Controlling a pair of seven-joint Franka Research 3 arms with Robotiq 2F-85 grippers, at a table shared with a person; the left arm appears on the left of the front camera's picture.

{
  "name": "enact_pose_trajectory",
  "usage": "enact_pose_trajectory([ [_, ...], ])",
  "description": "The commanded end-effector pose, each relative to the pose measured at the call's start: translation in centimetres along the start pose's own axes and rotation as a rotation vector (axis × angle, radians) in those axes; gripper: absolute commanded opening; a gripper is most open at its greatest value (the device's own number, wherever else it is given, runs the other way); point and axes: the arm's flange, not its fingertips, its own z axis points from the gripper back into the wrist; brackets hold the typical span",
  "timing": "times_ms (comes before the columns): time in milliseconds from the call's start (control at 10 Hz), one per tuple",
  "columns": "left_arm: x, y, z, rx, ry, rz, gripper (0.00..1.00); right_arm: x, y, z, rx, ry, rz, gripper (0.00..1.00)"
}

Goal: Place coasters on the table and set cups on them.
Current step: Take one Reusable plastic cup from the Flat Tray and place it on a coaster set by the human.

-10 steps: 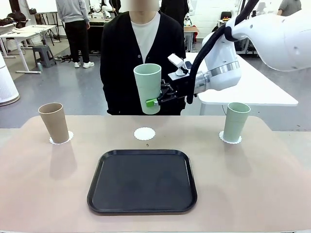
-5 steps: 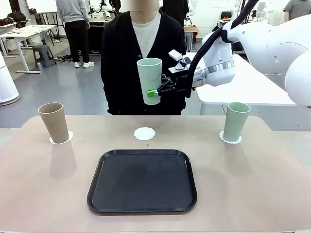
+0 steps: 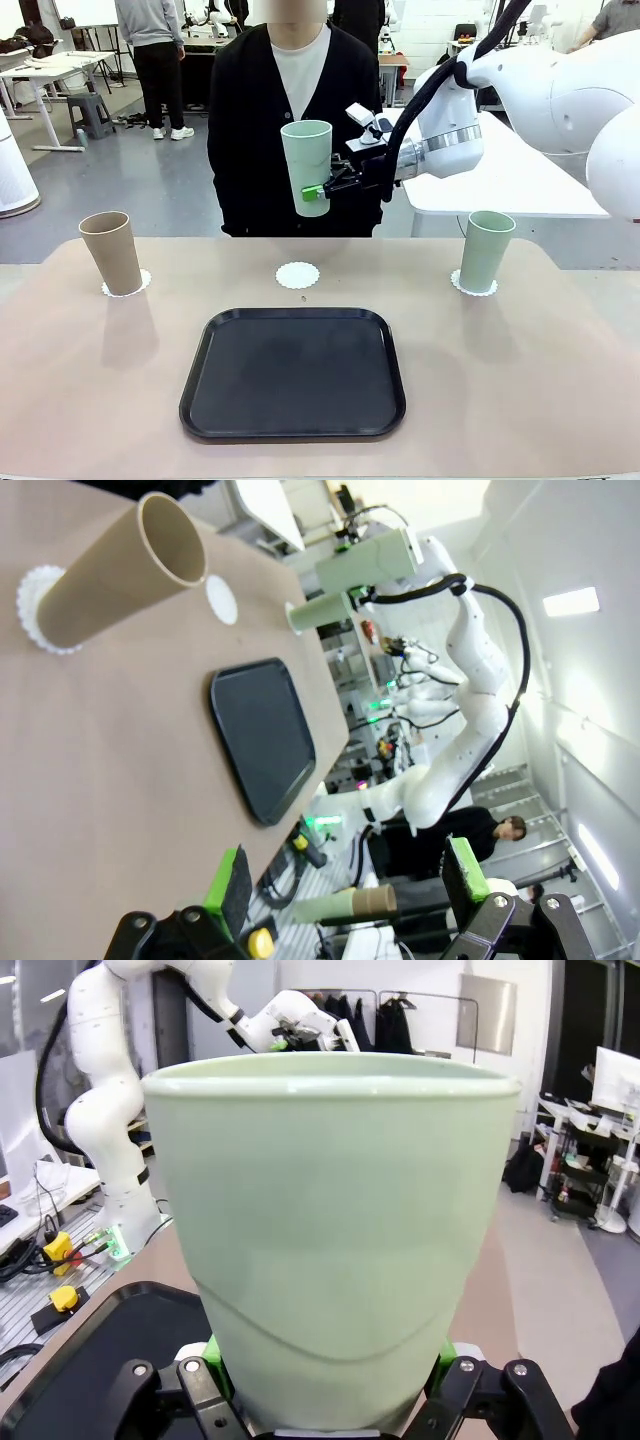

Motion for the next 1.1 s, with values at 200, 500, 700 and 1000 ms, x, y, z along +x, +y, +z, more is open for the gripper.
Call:
enact_pose_trajectory([
  [200, 0.0, -0.2, 0.1, 0.003, -0.007, -0.006, 1.0, -3.1, -3.0, -1.4, 0.211, -0.055, 0.113, 0.81],
  [500, 0.0, -0.2, 0.1, 0.003, -0.007, -0.006, 1.0, -5.1, -4.5, -1.7, 0.22, -0.062, 0.132, 0.81],
  [700, 0.0, -0.2, 0.1, 0.003, -0.007, -0.006, 1.0, -6.9, -5.2, -2.3, 0.174, -0.035, 0.127, 0.81],
  [1000, 0.0, -0.2, 0.1, 0.003, -0.007, -0.006, 1.0, -9.5, -5.8, -2.9, 0.129, 0.003, 0.093, 0.81],
])
